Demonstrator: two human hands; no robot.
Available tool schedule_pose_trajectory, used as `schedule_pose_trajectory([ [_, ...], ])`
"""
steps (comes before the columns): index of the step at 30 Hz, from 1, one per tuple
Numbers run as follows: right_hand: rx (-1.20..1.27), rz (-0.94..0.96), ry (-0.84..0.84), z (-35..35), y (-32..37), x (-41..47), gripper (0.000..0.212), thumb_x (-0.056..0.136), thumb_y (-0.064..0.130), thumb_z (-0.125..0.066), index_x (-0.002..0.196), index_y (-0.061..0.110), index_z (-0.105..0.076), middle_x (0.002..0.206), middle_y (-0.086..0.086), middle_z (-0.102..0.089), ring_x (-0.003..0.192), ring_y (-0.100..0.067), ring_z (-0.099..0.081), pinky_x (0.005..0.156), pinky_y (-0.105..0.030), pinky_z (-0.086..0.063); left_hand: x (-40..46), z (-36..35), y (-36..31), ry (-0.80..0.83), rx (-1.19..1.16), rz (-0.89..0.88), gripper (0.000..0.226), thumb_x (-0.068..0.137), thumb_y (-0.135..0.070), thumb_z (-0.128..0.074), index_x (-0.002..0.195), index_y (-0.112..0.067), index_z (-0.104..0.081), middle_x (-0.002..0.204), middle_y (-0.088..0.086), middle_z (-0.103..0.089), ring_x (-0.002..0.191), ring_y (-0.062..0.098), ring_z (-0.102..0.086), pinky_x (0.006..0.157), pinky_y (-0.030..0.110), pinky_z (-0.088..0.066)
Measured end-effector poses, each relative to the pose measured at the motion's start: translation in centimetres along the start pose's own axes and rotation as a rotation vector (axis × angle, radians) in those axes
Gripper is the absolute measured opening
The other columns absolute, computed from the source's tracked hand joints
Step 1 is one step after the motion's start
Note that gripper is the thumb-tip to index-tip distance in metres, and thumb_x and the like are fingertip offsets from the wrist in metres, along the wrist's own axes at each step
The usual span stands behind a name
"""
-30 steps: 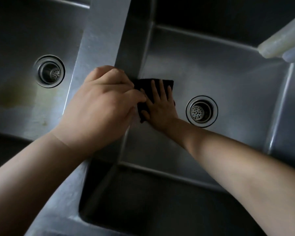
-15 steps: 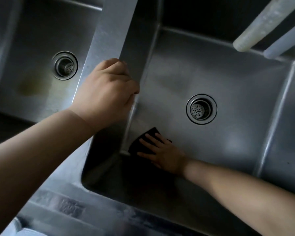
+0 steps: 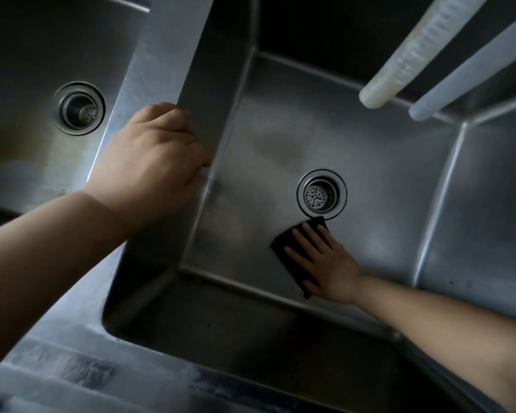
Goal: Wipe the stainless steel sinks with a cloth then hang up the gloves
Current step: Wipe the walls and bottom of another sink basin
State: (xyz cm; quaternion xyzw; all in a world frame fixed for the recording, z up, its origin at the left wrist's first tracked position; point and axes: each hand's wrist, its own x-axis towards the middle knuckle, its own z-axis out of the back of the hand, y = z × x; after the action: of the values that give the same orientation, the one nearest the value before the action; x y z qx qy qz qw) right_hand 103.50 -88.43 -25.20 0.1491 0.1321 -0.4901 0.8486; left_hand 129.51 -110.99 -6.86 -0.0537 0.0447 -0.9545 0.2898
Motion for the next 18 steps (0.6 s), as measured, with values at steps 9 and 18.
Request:
schedule_pose_trajectory([
  [9, 0.027, -0.321, -0.093, 3.2, -5.4, 14.8, 0.079, 0.089, 0.055, -0.041, 0.152, 0.023, -0.004, 0.158, -0.017, -0.001, 0.144, -0.039, 0.005, 0.115, -0.052, 0.005, 0.0, -0.2, 0.0, 0.003, 0.049, 0.013, 0.022, 0.084, -0.012, -0.051, 0.074, -0.007, -0.070, 0.073, 0.012, -0.067, 0.090, 0.033, -0.063, 0.092, 0.042, -0.045],
  [18, 0.128, -0.717, -0.102, 1.4, -13.1, 4.5, 0.075, 0.091, 0.045, -0.048, 0.152, 0.018, -0.013, 0.157, -0.020, -0.005, 0.144, -0.038, -0.001, 0.117, -0.049, 0.001, -0.3, -0.5, -0.2, 0.015, 0.142, 0.023, 0.021, 0.085, -0.012, -0.052, 0.072, -0.005, -0.068, 0.071, 0.014, -0.066, 0.092, 0.034, -0.062, 0.096, 0.042, -0.043],
])
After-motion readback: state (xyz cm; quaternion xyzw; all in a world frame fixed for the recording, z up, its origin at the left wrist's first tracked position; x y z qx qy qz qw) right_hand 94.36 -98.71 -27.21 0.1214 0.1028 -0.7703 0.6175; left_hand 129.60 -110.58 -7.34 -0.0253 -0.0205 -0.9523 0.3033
